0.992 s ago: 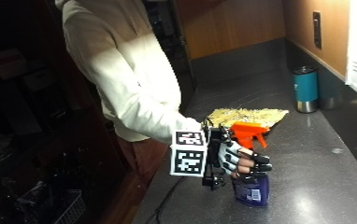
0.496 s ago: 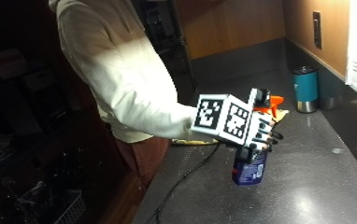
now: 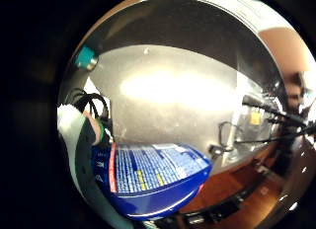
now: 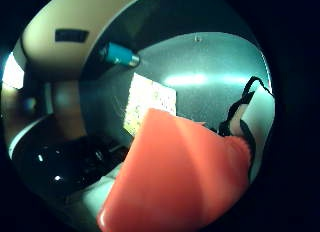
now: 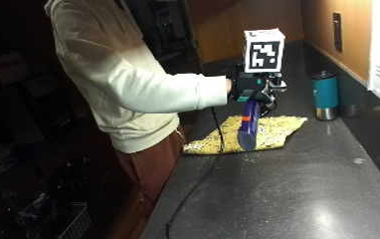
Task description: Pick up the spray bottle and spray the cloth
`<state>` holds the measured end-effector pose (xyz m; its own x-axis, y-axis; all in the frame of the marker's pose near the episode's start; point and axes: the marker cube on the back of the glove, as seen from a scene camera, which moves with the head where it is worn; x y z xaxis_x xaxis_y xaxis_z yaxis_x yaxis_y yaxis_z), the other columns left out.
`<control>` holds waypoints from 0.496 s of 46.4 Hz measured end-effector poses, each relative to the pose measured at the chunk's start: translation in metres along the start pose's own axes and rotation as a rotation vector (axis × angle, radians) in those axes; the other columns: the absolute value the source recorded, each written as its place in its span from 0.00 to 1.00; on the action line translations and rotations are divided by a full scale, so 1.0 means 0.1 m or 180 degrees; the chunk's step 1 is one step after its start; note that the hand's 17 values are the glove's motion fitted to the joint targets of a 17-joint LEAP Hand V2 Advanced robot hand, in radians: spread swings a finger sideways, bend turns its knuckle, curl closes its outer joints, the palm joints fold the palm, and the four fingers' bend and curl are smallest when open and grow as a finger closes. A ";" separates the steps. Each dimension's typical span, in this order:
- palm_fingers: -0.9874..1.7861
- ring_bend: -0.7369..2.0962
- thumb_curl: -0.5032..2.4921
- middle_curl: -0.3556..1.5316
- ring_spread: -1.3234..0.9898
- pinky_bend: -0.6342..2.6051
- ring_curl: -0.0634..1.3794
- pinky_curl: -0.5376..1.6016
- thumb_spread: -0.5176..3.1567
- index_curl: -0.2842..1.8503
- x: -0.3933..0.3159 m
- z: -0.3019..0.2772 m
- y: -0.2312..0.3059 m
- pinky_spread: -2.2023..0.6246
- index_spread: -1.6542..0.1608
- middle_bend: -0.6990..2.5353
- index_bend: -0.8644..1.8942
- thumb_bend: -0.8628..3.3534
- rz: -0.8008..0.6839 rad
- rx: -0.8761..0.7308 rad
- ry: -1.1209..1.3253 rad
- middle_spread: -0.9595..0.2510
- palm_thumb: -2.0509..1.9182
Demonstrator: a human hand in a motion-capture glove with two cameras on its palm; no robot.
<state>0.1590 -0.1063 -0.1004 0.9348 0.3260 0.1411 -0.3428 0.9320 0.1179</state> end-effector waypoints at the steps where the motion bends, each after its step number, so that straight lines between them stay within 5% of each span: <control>1: 0.86 0.44 0.40 0.45 0.50 0.30 0.34 0.43 0.21 0.37 -0.07 0.00 0.01 0.70 0.83 0.39 0.48 0.20 -0.0050 -0.0055 0.0104 0.71 0.75; 23: 0.86 0.44 0.42 0.45 0.49 0.31 0.34 0.43 0.20 0.37 -1.66 0.14 0.05 0.70 0.83 0.40 0.48 0.20 -0.0483 -0.0555 0.2040 0.70 0.75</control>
<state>0.0008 -0.1586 -0.1092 0.8601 0.1692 -0.4812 -0.2339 0.9692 -0.0774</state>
